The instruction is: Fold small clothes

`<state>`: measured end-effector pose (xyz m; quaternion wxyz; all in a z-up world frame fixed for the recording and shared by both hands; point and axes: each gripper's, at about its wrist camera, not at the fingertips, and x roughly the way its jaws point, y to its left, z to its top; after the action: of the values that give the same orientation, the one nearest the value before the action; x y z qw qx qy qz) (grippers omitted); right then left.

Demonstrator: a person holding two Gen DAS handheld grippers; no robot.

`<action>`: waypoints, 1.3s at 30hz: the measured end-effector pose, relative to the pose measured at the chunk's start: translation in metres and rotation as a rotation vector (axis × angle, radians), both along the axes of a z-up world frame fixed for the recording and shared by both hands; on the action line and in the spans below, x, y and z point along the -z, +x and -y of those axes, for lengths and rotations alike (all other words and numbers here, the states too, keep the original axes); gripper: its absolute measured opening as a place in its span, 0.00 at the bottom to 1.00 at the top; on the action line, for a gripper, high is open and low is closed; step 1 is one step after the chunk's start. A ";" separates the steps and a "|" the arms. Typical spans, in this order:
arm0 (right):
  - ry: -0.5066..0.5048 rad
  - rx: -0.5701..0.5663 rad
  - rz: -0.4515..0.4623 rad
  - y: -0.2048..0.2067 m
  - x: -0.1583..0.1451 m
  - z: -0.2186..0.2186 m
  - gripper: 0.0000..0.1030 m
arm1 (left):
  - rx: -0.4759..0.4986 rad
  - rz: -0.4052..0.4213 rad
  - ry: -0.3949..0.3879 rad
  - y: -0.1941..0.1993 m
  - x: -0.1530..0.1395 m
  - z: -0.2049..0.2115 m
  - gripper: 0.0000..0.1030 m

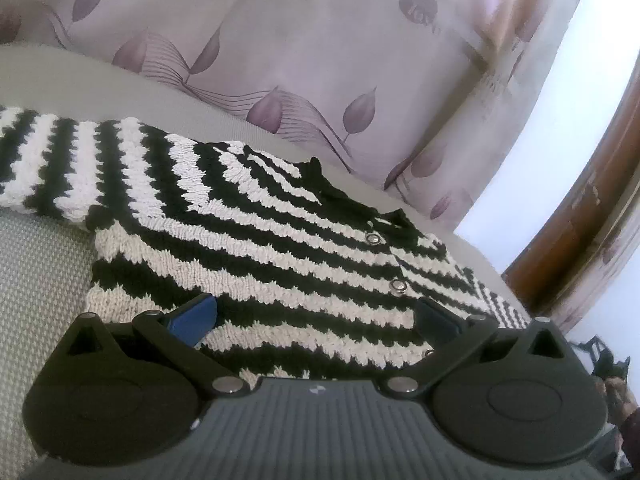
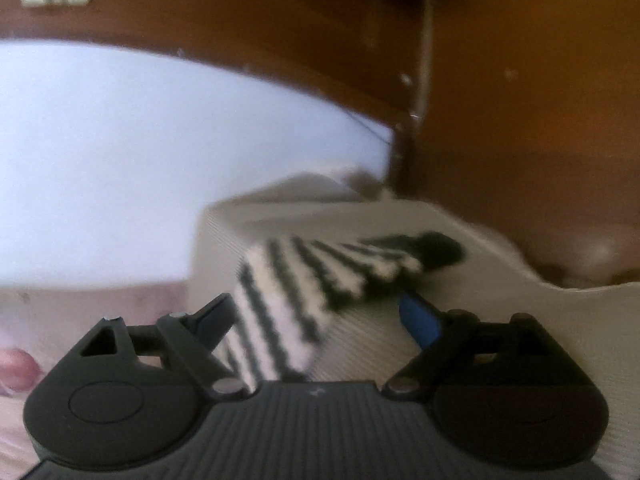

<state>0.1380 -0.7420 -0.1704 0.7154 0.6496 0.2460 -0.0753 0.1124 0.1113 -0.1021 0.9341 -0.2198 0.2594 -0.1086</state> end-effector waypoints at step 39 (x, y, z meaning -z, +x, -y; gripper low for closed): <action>-0.514 -0.655 0.517 0.112 -0.167 -0.506 0.10 | -0.140 0.103 -0.318 -0.019 0.007 -0.055 1.00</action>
<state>0.2498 -0.2355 -0.0033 0.8762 0.3380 0.2253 0.2593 0.0937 0.1663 -0.1095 0.9049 -0.3765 0.1747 -0.0943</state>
